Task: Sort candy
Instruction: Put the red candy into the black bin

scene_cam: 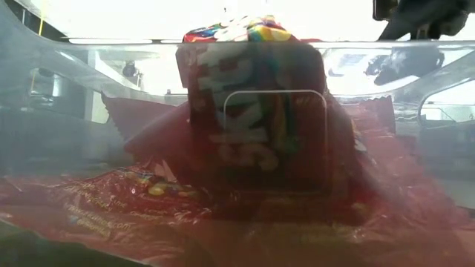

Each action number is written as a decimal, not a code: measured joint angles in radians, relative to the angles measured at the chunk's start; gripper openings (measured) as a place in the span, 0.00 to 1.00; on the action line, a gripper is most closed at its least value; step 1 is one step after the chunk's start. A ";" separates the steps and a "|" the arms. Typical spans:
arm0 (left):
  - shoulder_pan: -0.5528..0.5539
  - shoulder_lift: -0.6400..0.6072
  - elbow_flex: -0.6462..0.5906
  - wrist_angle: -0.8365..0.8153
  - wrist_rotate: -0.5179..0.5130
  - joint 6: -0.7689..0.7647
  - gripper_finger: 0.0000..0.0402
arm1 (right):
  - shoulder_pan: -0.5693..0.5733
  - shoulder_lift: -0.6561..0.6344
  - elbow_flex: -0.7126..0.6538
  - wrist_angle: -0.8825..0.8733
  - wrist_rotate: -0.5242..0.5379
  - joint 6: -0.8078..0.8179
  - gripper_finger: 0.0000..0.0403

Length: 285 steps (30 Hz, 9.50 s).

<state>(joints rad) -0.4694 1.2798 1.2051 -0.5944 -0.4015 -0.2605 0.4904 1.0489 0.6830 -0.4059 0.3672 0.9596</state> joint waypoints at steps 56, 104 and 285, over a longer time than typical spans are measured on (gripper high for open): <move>0.047 0.332 -0.082 0.545 0.440 0.217 0.02 | -0.079 0.000 0.028 0.623 -0.002 -0.737 0.00; 0.061 -0.322 -0.645 0.830 -0.180 -0.087 0.47 | -0.105 0.000 0.028 0.656 -0.045 -0.687 0.00; 0.214 -0.348 -0.676 1.027 0.103 0.053 0.47 | -0.089 0.143 0.368 0.357 -0.272 -0.610 0.00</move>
<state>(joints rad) -0.2558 0.9314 0.5293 0.4324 -0.2989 -0.2078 0.4016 1.1916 1.0508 -0.0489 0.0955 0.3494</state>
